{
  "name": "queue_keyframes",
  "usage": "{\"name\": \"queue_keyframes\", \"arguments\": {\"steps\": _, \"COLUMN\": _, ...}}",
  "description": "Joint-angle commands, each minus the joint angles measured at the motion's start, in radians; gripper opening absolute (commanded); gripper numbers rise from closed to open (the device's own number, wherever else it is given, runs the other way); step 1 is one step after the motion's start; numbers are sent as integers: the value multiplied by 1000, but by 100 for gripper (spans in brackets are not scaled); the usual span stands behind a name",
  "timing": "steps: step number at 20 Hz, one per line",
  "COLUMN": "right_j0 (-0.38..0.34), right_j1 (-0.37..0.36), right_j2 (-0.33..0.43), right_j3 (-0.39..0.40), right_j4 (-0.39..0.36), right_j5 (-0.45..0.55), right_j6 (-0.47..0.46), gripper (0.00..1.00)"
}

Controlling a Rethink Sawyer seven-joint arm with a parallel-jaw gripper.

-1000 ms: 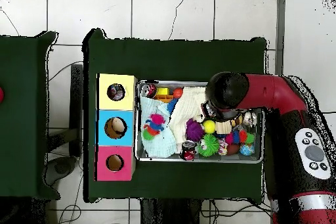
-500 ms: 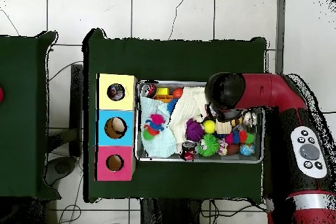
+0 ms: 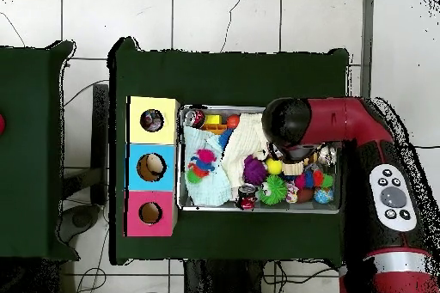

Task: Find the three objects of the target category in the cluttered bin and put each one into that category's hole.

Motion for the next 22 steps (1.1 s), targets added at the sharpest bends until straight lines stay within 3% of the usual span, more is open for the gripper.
{"name": "queue_keyframes", "arguments": {"steps": 1, "right_j0": 13, "right_j1": 56, "right_j2": -38, "right_j3": 41, "right_j4": -37, "right_j5": 118, "right_j6": -59, "gripper": 100}}
{"name": "queue_keyframes", "arguments": {"steps": 11, "right_j0": 15, "right_j1": 87, "right_j2": -57, "right_j3": 1, "right_j4": -62, "right_j5": 148, "right_j6": -97, "gripper": 100}}
{"name": "queue_keyframes", "arguments": {"steps": 22, "right_j0": -15, "right_j1": 165, "right_j2": -97, "right_j3": -4, "right_j4": -110, "right_j5": 34, "right_j6": -100, "gripper": 100}}
